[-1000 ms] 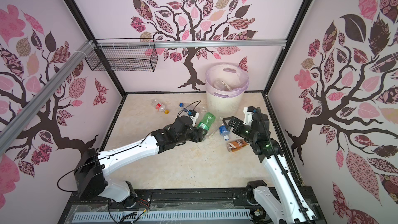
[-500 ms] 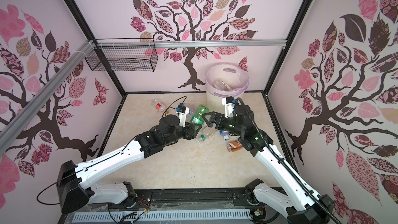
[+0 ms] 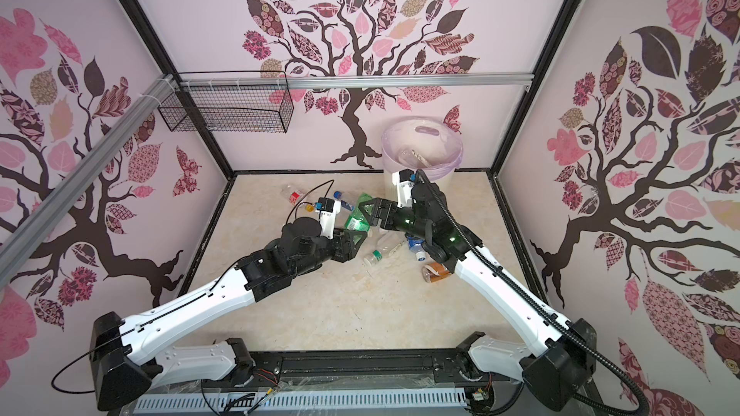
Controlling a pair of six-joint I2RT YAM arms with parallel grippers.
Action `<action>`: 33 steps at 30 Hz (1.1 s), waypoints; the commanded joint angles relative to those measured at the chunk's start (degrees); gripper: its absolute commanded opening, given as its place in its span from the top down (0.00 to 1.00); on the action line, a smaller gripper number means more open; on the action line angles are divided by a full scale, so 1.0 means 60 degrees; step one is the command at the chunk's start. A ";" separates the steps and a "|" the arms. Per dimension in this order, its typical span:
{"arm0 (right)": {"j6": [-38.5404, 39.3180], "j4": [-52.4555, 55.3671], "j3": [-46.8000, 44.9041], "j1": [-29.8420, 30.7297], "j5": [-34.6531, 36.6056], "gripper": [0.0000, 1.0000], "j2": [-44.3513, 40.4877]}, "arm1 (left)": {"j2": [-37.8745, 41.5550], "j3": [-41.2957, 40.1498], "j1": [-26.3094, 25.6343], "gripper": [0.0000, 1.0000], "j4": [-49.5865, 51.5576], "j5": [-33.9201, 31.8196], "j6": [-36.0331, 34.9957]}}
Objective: Throw the plastic bottles in the bin
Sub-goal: Throw the plastic bottle into the trash bin.
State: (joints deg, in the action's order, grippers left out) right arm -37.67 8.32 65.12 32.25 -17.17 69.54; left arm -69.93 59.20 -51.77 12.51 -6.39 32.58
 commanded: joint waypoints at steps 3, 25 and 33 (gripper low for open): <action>-0.0048 -0.0367 0.0529 0.0188 -0.0002 0.22 0.0474 | 0.0185 -0.0249 0.0036 0.40 -0.0155 -0.0092 -0.0131; 0.2193 0.1515 0.3453 0.0244 0.2207 0.53 0.1522 | 0.0588 0.0472 0.0299 0.08 0.0586 -0.0316 -0.0398; 0.4834 0.2593 0.7334 0.0123 0.5450 0.54 0.2332 | 0.0322 0.2420 0.0355 0.02 0.1136 -0.0141 -0.1404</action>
State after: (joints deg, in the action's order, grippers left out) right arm -17.32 20.91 102.48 33.21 5.45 81.76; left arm -67.48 68.58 -49.80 18.94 -7.53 27.86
